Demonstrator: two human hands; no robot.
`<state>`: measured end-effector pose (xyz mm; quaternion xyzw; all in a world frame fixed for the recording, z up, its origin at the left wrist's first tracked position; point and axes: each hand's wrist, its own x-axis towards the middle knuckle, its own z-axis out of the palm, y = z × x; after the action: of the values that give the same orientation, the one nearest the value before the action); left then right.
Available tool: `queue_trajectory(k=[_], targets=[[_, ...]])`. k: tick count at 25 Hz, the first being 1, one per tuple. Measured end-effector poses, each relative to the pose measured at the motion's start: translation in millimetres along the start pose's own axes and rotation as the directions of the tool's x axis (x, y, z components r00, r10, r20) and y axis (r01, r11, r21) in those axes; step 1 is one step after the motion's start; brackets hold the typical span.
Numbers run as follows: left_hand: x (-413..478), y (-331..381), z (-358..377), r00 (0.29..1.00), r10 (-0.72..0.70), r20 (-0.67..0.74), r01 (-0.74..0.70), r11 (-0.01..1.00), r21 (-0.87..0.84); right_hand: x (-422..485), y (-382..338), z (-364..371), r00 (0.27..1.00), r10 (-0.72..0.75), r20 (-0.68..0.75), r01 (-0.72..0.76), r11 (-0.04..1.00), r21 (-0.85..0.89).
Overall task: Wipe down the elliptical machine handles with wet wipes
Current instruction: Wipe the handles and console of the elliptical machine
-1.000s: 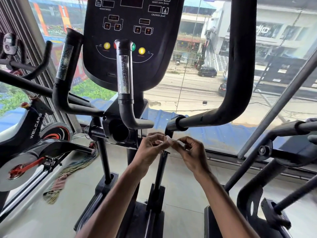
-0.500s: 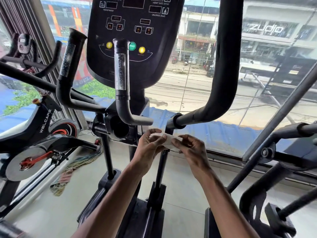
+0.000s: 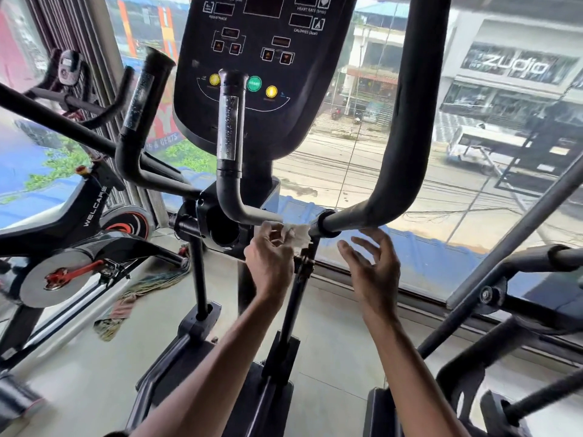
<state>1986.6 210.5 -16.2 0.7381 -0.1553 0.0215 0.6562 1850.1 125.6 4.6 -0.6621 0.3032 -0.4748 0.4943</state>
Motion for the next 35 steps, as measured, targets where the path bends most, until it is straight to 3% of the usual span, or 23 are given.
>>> queue_trajectory(k=[4,7,11,17,19,22,26,30,35], targets=[[20,8,33,0.995,0.093,0.024,-0.095,0.987,0.127,7,-15,7,0.961,-0.273,-0.032,0.267,0.954,-0.137],[24,4,53,0.970,0.203,0.137,-0.212,0.976,0.053,6,-16,10,0.923,-0.382,-0.041,0.365,0.905,-0.220],[16,-19,64,0.870,0.458,0.184,-0.464,0.886,-0.009,15,-5,9,0.917,-0.394,-0.062,0.357,0.880,-0.312],[22,-47,79,0.784,0.580,0.219,-0.590,0.807,-0.026,14,-3,8,0.921,-0.385,-0.053,0.350,0.880,-0.320],[25,-49,84,0.790,0.573,0.215,-0.584,0.811,-0.017,15,-4,7,0.922,-0.385,-0.041,0.354,0.881,-0.312],[10,-30,74,0.849,0.502,0.168,-0.484,0.864,-0.137,14,-7,6,0.918,-0.396,-0.013,0.370,0.869,-0.329],[14,-37,68,0.794,0.575,0.199,-0.539,0.816,-0.207,15,-6,6,0.922,-0.386,-0.007,0.363,0.873,-0.326],[20,-39,74,0.836,0.514,0.194,-0.492,0.857,-0.151,16,-6,3,0.929,-0.369,0.009,0.347,0.865,-0.362],[-13,-26,56,0.779,0.605,0.163,-0.541,0.781,-0.313,16,-7,3,0.933,-0.359,0.001,0.337,0.873,-0.352]])
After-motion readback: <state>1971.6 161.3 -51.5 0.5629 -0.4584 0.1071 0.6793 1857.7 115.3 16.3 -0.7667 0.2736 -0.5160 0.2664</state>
